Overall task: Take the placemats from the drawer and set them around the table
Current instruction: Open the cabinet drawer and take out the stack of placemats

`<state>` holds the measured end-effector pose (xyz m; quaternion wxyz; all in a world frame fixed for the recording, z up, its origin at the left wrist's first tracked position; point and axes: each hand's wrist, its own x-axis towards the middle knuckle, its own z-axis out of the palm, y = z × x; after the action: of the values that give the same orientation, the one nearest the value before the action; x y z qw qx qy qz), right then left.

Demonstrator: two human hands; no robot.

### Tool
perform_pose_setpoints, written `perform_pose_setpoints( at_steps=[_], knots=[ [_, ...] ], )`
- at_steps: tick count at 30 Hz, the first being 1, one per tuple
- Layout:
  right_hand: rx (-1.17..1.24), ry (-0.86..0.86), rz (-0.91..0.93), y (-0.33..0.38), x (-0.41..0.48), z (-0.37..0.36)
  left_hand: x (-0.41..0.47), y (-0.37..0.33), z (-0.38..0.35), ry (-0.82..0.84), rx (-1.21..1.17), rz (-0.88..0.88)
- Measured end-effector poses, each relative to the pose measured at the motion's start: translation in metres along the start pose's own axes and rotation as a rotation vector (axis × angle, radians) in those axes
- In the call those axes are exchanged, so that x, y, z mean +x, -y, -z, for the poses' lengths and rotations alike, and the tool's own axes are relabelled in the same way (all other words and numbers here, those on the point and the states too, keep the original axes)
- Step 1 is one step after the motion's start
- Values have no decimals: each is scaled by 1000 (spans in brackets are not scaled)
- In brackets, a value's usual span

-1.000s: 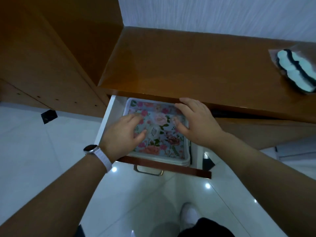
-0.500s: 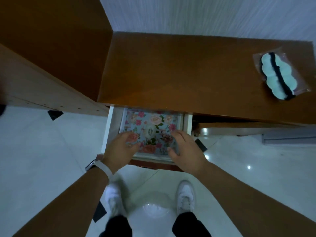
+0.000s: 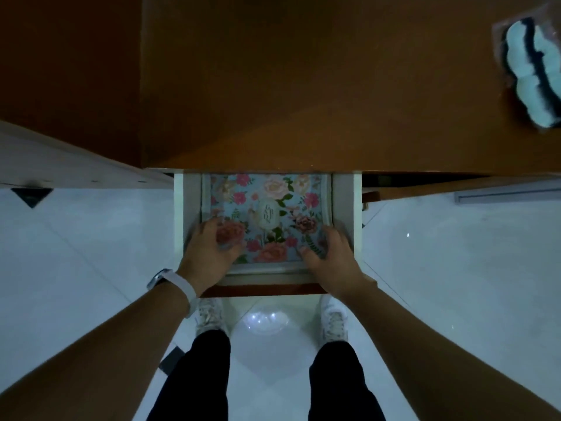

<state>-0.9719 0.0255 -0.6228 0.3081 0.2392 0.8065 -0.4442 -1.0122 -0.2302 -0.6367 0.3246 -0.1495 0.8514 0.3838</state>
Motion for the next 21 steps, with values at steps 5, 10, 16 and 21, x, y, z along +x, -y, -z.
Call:
perform_pose_setpoints(
  at_steps=[5,10,16,21],
  knots=[
    [128,39,-149,8,14,-4,3,6,-1,77,41,16],
    [127,51,-239,9,24,-8,17,1,-4,65,40,100],
    [46,7,-275,10,39,-16,13,4,-11,-1,27,78],
    [55,-132,-249,7,30,-18,11,3,-13,-26,17,75]
  ],
)
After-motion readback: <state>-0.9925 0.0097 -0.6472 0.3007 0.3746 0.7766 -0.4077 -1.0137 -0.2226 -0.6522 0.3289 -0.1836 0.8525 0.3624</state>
